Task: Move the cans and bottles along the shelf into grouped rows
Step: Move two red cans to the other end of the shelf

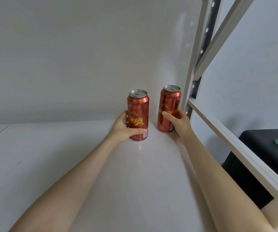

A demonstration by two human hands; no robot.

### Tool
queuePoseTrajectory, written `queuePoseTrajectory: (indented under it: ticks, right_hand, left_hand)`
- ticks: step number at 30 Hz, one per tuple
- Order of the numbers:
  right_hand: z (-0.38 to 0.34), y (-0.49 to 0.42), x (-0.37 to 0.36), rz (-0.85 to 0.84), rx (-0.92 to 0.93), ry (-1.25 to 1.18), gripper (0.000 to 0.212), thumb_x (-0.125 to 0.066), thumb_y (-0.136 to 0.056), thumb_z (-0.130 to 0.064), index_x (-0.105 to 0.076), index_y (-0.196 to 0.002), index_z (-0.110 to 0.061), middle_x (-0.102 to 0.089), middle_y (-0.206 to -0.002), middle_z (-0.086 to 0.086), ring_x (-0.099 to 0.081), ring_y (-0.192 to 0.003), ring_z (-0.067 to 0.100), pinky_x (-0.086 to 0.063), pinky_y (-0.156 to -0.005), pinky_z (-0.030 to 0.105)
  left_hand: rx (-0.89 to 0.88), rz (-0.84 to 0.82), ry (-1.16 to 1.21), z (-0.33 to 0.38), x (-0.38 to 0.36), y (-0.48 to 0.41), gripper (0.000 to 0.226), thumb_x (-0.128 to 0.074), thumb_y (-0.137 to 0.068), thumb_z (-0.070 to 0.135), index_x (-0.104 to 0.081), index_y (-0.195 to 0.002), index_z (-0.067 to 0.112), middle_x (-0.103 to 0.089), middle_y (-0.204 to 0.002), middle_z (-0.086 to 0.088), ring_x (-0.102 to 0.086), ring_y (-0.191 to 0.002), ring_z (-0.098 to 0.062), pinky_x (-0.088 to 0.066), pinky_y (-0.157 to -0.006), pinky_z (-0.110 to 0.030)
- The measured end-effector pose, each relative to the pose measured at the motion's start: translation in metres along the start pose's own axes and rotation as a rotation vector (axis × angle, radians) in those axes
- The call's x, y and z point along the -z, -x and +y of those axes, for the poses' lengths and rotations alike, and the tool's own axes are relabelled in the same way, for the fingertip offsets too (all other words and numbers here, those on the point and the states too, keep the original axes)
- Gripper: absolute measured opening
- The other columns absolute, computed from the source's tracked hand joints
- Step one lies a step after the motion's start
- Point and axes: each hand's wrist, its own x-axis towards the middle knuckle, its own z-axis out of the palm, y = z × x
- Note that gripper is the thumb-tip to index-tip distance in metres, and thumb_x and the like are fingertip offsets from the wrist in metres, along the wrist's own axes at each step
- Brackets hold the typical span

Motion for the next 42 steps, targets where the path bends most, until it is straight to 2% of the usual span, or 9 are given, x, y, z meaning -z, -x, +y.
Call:
queuePoseTrajectory:
  ticks: [2,5,7,13,20,24,30,37,42]
  right_hand:
    - [-0.002,0.007,0.006,0.020,-0.005,-0.034,0.073,-0.084,-0.073,-0.038,-0.052,-0.137,-0.021,-0.064,-0.127,-0.002,-0.061,-0.115,0.017,-0.050,-0.092,0.032]
    - [-0.010,0.023,0.012,0.114,0.002,-0.080,0.068,-0.082,-0.077,-0.033,-0.052,-0.136,-0.018,-0.062,-0.127,0.000,-0.060,-0.113,0.012,-0.046,-0.081,0.023]
    - [-0.016,0.036,0.014,0.196,0.024,-0.058,0.061,-0.083,-0.076,-0.034,-0.055,-0.129,-0.019,-0.063,-0.123,0.002,-0.061,-0.110,0.012,-0.047,-0.082,0.023]
    - [-0.024,0.078,0.012,0.165,0.062,0.070,0.047,-0.083,-0.078,-0.032,-0.061,-0.116,-0.016,-0.069,-0.101,-0.003,-0.066,-0.093,0.006,-0.048,-0.074,0.019]
    - [-0.032,0.108,-0.001,-0.047,0.051,0.095,0.048,-0.082,-0.078,-0.024,-0.061,-0.121,-0.015,-0.071,-0.105,-0.001,-0.070,-0.086,0.000,-0.051,-0.068,0.011]
    - [-0.036,0.120,0.000,-0.083,0.079,0.026,0.050,-0.083,-0.078,-0.018,-0.063,-0.123,-0.014,-0.071,-0.110,0.005,-0.071,-0.094,0.009,-0.056,-0.076,0.019]
    - [-0.034,0.128,0.019,-0.065,0.105,-0.012,0.052,-0.081,-0.073,-0.028,-0.065,-0.121,-0.018,-0.073,-0.110,0.003,-0.071,-0.100,0.015,-0.058,-0.084,0.030]
    - [-0.031,0.113,0.031,-0.041,0.129,-0.062,0.054,-0.080,-0.072,-0.028,-0.064,-0.123,-0.015,-0.074,-0.107,-0.003,-0.071,-0.099,0.013,-0.057,-0.078,0.025]
    - [-0.029,0.095,0.035,-0.059,0.139,-0.092,0.045,-0.078,-0.076,-0.025,-0.067,-0.119,-0.015,-0.073,-0.109,0.007,-0.071,-0.100,0.024,-0.059,-0.085,0.038]
  left_hand:
    - [0.012,-0.023,-0.040,-0.001,0.004,0.003,0.090,-0.096,-0.042,0.026,-0.055,-0.122,0.031,-0.068,-0.120,0.001,-0.068,-0.108,-0.018,-0.057,-0.091,-0.038]
    - [0.023,-0.040,-0.101,-0.003,0.010,0.008,0.085,-0.094,-0.058,0.008,-0.051,-0.130,0.019,-0.066,-0.118,-0.003,-0.068,-0.106,-0.019,-0.057,-0.085,-0.027]
    - [0.023,-0.045,-0.117,-0.002,0.012,0.010,0.079,-0.091,-0.062,0.005,-0.052,-0.129,0.016,-0.067,-0.117,-0.004,-0.068,-0.105,-0.018,-0.056,-0.079,-0.020]
    - [0.037,-0.073,-0.111,-0.001,0.004,0.017,0.078,-0.091,-0.061,0.006,-0.052,-0.128,0.017,-0.066,-0.118,-0.006,-0.068,-0.106,-0.020,-0.056,-0.090,-0.034]
    - [0.051,-0.155,-0.109,0.006,-0.019,0.042,0.084,-0.094,-0.057,0.009,-0.052,-0.129,0.018,-0.067,-0.118,-0.008,-0.068,-0.107,-0.023,-0.056,-0.094,-0.043]
    - [0.059,-0.209,-0.103,0.012,-0.039,0.055,0.080,-0.092,-0.060,0.004,-0.052,-0.129,0.015,-0.067,-0.118,-0.010,-0.068,-0.107,-0.025,-0.057,-0.092,-0.045]
    - [0.056,-0.226,-0.054,0.015,-0.063,0.061,0.076,-0.089,-0.062,-0.002,-0.051,-0.126,0.011,-0.066,-0.117,-0.012,-0.068,-0.106,-0.026,-0.059,-0.087,-0.039]
    - [0.032,-0.201,-0.027,0.013,-0.083,0.047,0.073,-0.092,-0.060,0.002,-0.055,-0.119,0.024,-0.067,-0.115,-0.010,-0.069,-0.103,-0.023,-0.059,-0.086,-0.035]
    - [0.019,-0.181,-0.019,0.013,-0.090,0.032,0.068,-0.091,-0.060,0.001,-0.056,-0.114,0.025,-0.069,-0.108,-0.004,-0.070,-0.098,-0.018,-0.059,-0.079,-0.027]
